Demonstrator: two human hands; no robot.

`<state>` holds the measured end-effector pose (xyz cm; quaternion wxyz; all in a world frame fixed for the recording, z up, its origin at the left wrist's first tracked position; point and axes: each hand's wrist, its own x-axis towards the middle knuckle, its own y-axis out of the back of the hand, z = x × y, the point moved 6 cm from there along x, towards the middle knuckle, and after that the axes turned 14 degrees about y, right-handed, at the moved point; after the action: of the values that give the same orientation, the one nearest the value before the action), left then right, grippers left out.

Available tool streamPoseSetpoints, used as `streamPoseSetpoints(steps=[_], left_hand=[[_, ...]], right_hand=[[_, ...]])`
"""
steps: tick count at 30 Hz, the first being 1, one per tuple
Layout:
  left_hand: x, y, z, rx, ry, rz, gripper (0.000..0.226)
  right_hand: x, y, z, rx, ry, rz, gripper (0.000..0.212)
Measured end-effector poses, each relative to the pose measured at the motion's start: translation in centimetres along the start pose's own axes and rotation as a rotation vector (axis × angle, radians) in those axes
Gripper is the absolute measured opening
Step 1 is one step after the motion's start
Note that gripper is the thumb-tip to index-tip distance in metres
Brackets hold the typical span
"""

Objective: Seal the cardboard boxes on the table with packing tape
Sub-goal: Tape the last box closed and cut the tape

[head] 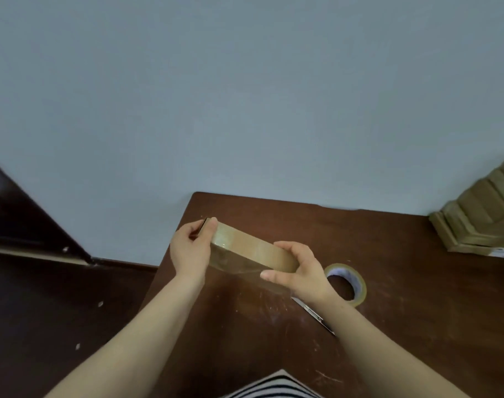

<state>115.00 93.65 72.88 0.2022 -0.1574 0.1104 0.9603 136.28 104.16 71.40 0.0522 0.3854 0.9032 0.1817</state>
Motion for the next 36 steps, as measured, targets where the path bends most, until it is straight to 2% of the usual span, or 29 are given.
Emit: streamPoseSetpoints(steps=[1,3,6,7,9,12,14,17,20,23,25,28,30,32,34,36], left_hand=[[0.0,0.1,0.1,-0.009,0.002,0.012,0.022],[-0.2,0.3,0.3,-0.014,0.002,0.006,0.03],[-0.4,0.2,0.3,0.053,-0.004,-0.084,0.059],[-0.3,0.3,0.3,0.087,-0.013,-0.101,0.063],[0.0,0.5,0.6,0.124,-0.013,-0.111,0.056],[0.6,0.8,1.3,0.058,0.052,-0.184,0.042],[1.0,1.1,1.7,0.038,0.088,-0.206,0.045],[1.2,1.7,2.1,0.008,0.053,-0.161,0.051],[0.0,0.5,1.5,-0.116,0.222,-0.315,0.071],[-2.2,-1.9,1.1,-0.145,0.312,-0.563,0.067],[-3.0,-2.9,0.9,-0.18,0.329,-0.614,0.067],[-3.0,-3.3,1.1,-0.263,0.341,-0.597,0.058],[-2.6,-3.2,1.1,-0.298,0.365,-0.579,0.055],[-2.2,-3.1,0.9,-0.332,0.412,-0.553,0.052],[-1.8,-3.0,0.7,-0.35,0.466,-0.511,0.05],[-1.6,-2.9,0.5,-0.345,0.515,-0.476,0.048]], right_hand=[[0.0,-0.3,-0.3,-0.115,0.046,-0.049,0.061],[0.1,-0.4,-0.9,-0.231,0.128,-0.043,0.065],[0.4,-0.1,-1.8,-0.255,0.17,-0.005,0.061],[0.5,0.0,-2.0,-0.24,0.168,-0.013,0.06],[0.7,0.3,-2.4,-0.161,0.148,-0.026,0.059],[1.2,1.2,-3.1,0.107,0.105,0.016,0.051],[1.2,2.2,-3.2,0.342,0.051,0.107,0.04],[1.2,3.0,-3.1,0.59,-0.019,0.205,0.03],[1.3,3.1,-3.0,0.651,-0.037,0.268,0.026],[1.5,2.7,-3.2,0.642,-0.05,0.28,0.025],[1.7,2.3,-3.2,0.647,-0.062,0.281,0.021],[1.8,2.3,-3.1,0.692,-0.117,0.293,0.017],[1.8,2.7,-2.9,0.613,-0.136,0.3,0.021],[1.8,3.4,-3.2,0.519,-0.064,0.297,0.029],[1.4,3.7,-4.4,0.404,0.107,0.206,0.058],[1.0,3.0,-5.8,0.169,0.278,0.008,0.083]])
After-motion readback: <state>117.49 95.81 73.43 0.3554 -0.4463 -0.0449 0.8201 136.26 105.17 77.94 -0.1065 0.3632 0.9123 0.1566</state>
